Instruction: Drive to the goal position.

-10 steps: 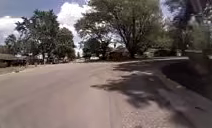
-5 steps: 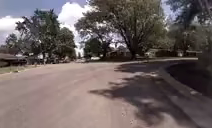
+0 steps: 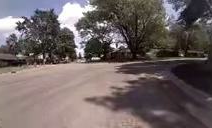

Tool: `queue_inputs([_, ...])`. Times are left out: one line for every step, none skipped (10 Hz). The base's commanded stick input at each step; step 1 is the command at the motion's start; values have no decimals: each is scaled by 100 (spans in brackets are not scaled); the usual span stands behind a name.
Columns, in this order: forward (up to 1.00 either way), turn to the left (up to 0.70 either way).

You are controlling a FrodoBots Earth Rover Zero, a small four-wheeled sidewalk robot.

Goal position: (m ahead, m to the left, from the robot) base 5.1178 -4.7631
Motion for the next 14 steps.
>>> queue_inputs([70,0])
queue_inputs([70,-24])
queue_inputs([70,-35])
queue_inputs([70,-35])
queue_inputs([70,-31])
queue_inputs([70,-6])
queue_inputs([70,0])
queue_inputs([70,0])
queue_inputs([70,0])
queue_inputs([70,0])
queue_inputs([70,0])
queue_inputs([70,0])
queue_inputs([70,0])
queue_inputs([70,0])
